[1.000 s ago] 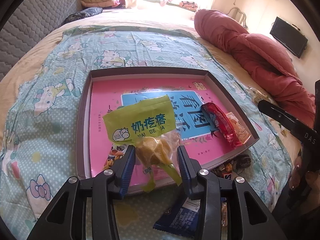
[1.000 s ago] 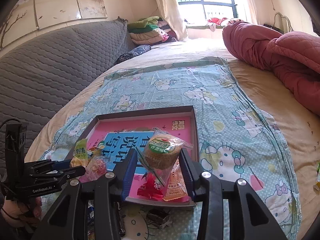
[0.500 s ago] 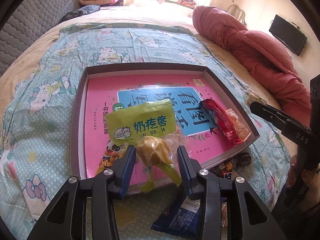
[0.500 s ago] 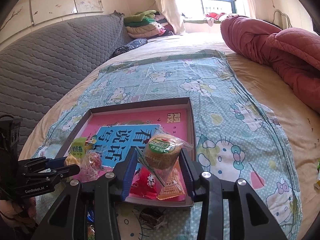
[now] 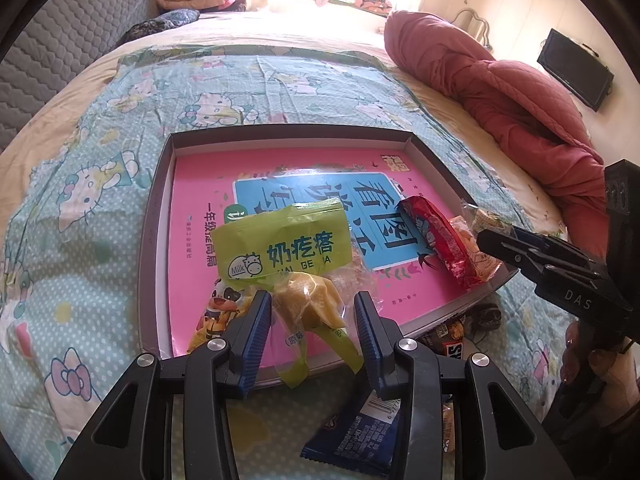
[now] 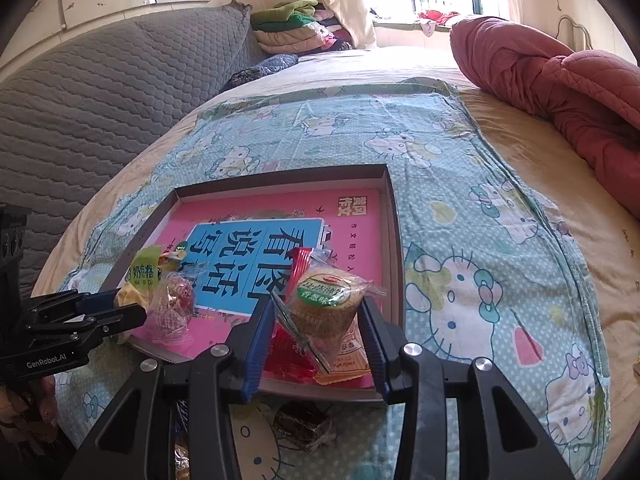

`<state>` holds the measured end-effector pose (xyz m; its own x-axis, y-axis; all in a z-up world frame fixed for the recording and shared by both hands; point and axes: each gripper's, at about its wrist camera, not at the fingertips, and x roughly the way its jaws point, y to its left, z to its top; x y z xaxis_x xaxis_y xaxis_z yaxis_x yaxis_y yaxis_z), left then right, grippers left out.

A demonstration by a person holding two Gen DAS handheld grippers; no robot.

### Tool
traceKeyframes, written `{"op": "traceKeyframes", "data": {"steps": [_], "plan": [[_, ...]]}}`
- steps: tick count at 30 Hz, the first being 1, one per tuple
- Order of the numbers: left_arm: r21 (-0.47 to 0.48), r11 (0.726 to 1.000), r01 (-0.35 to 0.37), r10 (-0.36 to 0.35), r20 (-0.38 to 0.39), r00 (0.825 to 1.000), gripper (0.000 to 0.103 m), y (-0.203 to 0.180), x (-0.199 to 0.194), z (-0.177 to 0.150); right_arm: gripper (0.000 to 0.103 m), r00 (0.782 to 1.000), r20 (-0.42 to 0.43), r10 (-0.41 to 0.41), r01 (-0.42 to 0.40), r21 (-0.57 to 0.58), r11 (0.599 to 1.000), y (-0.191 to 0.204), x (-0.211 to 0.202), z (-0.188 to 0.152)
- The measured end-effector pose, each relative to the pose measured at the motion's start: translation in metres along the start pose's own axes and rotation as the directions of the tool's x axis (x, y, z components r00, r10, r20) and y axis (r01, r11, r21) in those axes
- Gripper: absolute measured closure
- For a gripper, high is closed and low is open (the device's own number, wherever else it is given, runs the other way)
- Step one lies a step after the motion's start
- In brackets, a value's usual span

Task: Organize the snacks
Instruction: 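Lift the green bag and round pastry and carry them over the tray, then open right tool releasing the round pastry while left tool releases the green bag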

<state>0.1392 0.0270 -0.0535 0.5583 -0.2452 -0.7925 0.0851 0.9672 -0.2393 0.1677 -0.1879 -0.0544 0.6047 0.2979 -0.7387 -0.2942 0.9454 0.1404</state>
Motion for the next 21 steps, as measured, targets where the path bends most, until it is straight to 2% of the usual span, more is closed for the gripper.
{"op": "traceKeyframes", "data": {"steps": [13,21], "plan": [[-0.001,1.000,-0.001,0.001,-0.003,1.000,0.059,0.001,0.000,0.001,0.059,0.997,-0.050,0.050,-0.052,-0.048,0.998,0.016,0.011,-0.010],[-0.003,1.000,-0.001,0.001,-0.004,1.000,0.059,0.001,0.000,0.001,0.059,0.998,-0.049,0.035,-0.037,-0.042,0.998,0.013,0.012,-0.011]]}}
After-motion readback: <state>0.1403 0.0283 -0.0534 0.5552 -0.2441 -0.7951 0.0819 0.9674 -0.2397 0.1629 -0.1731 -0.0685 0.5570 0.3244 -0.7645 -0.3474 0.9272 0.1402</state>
